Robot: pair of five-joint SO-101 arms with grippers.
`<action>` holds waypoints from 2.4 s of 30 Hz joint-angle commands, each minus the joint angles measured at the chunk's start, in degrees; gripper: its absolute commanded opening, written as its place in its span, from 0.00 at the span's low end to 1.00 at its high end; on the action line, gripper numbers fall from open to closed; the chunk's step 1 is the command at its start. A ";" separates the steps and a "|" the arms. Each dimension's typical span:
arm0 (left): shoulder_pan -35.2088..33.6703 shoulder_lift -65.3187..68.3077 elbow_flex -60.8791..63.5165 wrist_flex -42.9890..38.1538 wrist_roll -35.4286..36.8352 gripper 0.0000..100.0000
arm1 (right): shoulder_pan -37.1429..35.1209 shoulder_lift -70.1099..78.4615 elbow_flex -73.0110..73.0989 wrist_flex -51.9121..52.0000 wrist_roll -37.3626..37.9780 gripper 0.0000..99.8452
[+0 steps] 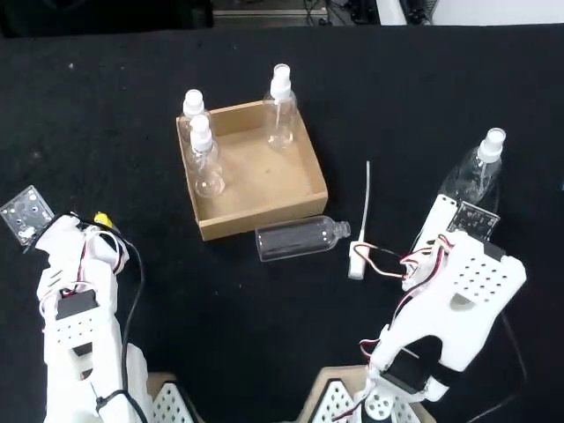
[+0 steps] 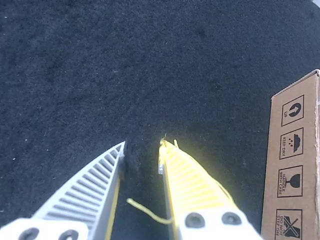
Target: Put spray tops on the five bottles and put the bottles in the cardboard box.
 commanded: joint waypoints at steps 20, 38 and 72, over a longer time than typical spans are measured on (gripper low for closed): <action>0.04 -0.88 -0.66 -1.41 -0.18 0.09 | -2.02 -0.40 -1.98 -1.85 0.26 0.37; 0.04 -0.88 -0.84 -1.41 -0.18 0.09 | 1.05 -7.16 5.49 -6.86 0.18 0.36; -0.04 -0.88 -0.48 -1.41 -0.18 0.09 | 5.36 -14.64 -83.47 156.57 -33.41 0.47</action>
